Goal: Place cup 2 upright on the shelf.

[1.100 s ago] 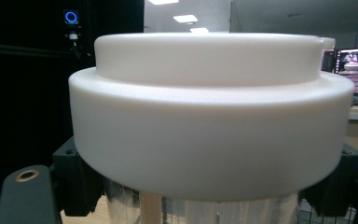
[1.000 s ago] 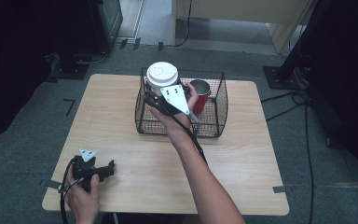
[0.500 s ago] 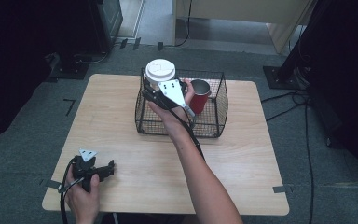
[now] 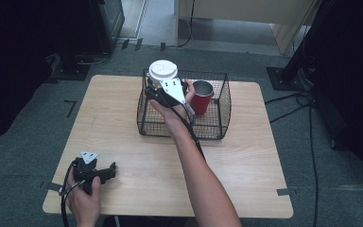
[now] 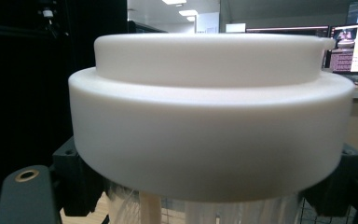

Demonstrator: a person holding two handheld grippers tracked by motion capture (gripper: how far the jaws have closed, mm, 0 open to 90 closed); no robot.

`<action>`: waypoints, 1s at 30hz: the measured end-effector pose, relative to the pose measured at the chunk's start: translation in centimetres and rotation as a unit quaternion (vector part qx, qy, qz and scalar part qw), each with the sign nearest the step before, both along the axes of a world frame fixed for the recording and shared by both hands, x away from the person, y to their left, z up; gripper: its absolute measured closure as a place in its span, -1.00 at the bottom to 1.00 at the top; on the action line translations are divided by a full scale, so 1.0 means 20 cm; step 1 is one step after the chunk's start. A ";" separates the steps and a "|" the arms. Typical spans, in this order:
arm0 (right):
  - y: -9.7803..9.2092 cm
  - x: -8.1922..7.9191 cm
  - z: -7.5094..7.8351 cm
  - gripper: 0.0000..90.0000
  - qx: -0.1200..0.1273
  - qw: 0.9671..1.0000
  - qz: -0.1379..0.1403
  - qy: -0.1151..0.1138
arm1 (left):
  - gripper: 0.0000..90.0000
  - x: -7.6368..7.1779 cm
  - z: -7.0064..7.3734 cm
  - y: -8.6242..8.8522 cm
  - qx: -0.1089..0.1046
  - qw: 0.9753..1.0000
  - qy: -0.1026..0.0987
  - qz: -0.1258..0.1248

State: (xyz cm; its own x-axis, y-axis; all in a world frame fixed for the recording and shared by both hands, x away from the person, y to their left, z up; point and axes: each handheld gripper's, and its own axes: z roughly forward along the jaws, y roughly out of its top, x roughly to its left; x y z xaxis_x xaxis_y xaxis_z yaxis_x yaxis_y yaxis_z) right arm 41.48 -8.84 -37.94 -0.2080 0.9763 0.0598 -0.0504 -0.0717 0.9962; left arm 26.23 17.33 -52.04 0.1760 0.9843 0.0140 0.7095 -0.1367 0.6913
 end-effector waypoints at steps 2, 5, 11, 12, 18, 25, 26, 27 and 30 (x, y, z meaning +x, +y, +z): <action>0.00 0.02 -0.01 -0.64 -0.002 1.000 -0.001 0.004 | -1.00 0.00 0.00 0.00 -0.001 1.000 0.000 0.000; 0.01 0.04 -0.04 -0.64 -0.006 1.000 -0.005 0.011 | -1.00 0.00 0.00 0.00 -0.001 1.000 0.000 0.000; 0.01 0.10 -0.08 -0.64 0.005 0.999 -0.006 0.034 | -1.00 0.00 0.00 0.00 -0.001 1.000 0.000 0.000; 0.01 0.10 -0.09 -0.64 0.005 0.999 -0.007 0.036 | -1.00 0.00 0.00 0.00 -0.001 1.000 0.000 0.000; 0.01 0.15 -0.12 -0.64 -0.001 0.999 -0.015 0.051 | -1.00 0.00 0.00 0.00 -0.001 1.000 0.000 0.000; 0.01 0.19 -0.17 -0.64 -0.009 0.997 -0.021 0.068 | -1.00 0.00 0.00 0.00 0.000 1.000 0.000 0.000; 0.01 0.20 -0.18 -0.64 -0.009 0.997 -0.023 0.071 | -1.00 0.00 0.00 0.00 -0.001 1.000 0.000 0.000; 0.01 0.20 -0.19 -0.64 -0.010 0.997 -0.024 0.074 | -1.00 0.00 0.00 0.00 0.000 1.000 0.000 0.000; 0.01 0.21 -0.21 -0.64 -0.015 0.996 -0.025 0.081 | -1.00 0.00 0.00 0.00 -0.001 1.000 0.000 0.000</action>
